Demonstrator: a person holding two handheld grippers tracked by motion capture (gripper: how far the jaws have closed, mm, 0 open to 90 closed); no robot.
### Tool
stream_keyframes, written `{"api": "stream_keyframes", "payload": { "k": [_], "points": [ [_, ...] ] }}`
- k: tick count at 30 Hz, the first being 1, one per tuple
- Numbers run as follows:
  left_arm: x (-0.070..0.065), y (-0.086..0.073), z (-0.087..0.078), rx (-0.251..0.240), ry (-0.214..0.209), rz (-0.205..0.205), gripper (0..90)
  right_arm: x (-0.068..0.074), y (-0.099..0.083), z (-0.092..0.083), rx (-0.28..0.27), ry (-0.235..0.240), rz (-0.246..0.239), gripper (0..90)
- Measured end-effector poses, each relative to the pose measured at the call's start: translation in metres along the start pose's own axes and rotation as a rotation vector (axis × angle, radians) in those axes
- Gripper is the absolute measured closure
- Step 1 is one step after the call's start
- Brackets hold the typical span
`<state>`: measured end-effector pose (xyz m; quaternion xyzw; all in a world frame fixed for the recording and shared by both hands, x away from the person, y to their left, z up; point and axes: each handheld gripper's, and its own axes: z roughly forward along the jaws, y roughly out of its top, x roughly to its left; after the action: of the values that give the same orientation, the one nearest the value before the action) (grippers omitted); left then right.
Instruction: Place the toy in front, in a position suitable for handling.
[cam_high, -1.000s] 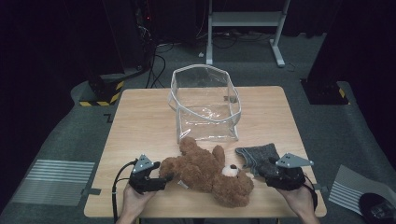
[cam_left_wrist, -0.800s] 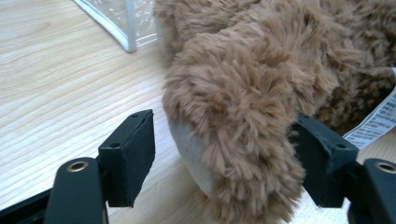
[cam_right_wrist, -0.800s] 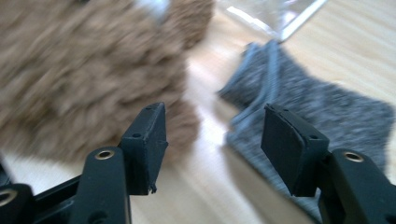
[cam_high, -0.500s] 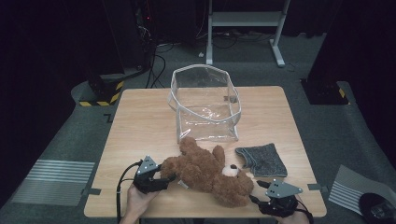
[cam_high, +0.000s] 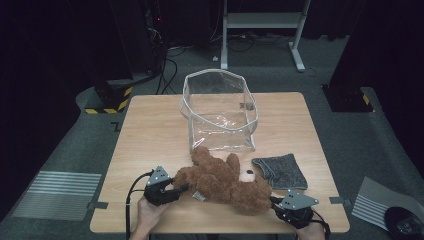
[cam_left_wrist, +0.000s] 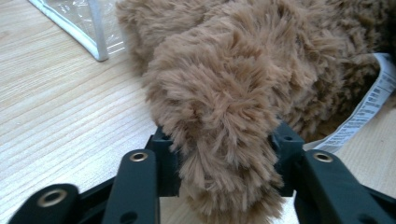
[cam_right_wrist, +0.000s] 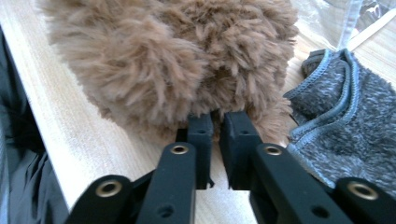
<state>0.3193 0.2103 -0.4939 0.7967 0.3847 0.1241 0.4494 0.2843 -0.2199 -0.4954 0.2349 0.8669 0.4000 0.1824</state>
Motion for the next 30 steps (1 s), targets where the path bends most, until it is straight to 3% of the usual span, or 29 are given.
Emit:
{"api": "stream_keyframes", "payload": {
  "k": [3,10,15,25,30],
  "points": [
    [-0.001,0.000,-0.003,0.004,-0.005,0.006,60.7,-0.002,0.000,0.000,-0.017,-0.013,-0.002,89.7],
    [-0.003,0.000,-0.013,-0.004,-0.009,-0.002,64.0,0.000,0.002,-0.005,-0.021,-0.010,-0.010,89.9],
    [-0.006,0.002,-0.019,-0.011,-0.021,-0.019,64.8,-0.001,0.005,-0.008,-0.047,0.028,0.013,90.0],
    [-0.019,0.007,-0.049,-0.014,0.008,-0.051,65.4,0.001,0.011,-0.020,-0.100,0.121,0.058,90.0],
    [-0.013,0.013,-0.042,-0.032,0.018,-0.071,65.4,-0.008,0.013,-0.015,-0.078,0.089,0.094,90.0]
  ]
}}
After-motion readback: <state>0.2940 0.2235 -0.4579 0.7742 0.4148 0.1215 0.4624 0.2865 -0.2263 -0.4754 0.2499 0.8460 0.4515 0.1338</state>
